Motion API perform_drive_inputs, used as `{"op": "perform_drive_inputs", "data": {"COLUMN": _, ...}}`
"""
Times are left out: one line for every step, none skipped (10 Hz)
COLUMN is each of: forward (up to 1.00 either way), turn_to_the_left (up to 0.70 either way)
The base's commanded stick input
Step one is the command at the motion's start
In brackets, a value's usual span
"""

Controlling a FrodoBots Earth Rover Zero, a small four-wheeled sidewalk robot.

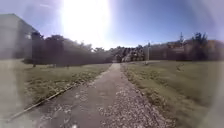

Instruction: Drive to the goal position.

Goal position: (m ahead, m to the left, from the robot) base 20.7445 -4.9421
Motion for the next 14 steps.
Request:
{"op": "perform_drive_inputs", "data": {"forward": 1.0, "turn_to_the_left": 0.0}}
{"op": "perform_drive_inputs", "data": {"forward": 1.0, "turn_to_the_left": 0.0}}
{"op": "perform_drive_inputs", "data": {"forward": 1.0, "turn_to_the_left": 0.0}}
{"op": "perform_drive_inputs", "data": {"forward": 1.0, "turn_to_the_left": 0.0}}
{"op": "perform_drive_inputs", "data": {"forward": 1.0, "turn_to_the_left": 0.0}}
{"op": "perform_drive_inputs", "data": {"forward": 1.0, "turn_to_the_left": 0.0}}
{"op": "perform_drive_inputs", "data": {"forward": 1.0, "turn_to_the_left": 0.0}}
{"op": "perform_drive_inputs", "data": {"forward": 1.0, "turn_to_the_left": 0.0}}
{"op": "perform_drive_inputs", "data": {"forward": 1.0, "turn_to_the_left": 0.04}}
{"op": "perform_drive_inputs", "data": {"forward": 1.0, "turn_to_the_left": 0.05}}
{"op": "perform_drive_inputs", "data": {"forward": 1.0, "turn_to_the_left": 0.01}}
{"op": "perform_drive_inputs", "data": {"forward": 1.0, "turn_to_the_left": 0.0}}
{"op": "perform_drive_inputs", "data": {"forward": 1.0, "turn_to_the_left": 0.0}}
{"op": "perform_drive_inputs", "data": {"forward": 1.0, "turn_to_the_left": 0.0}}
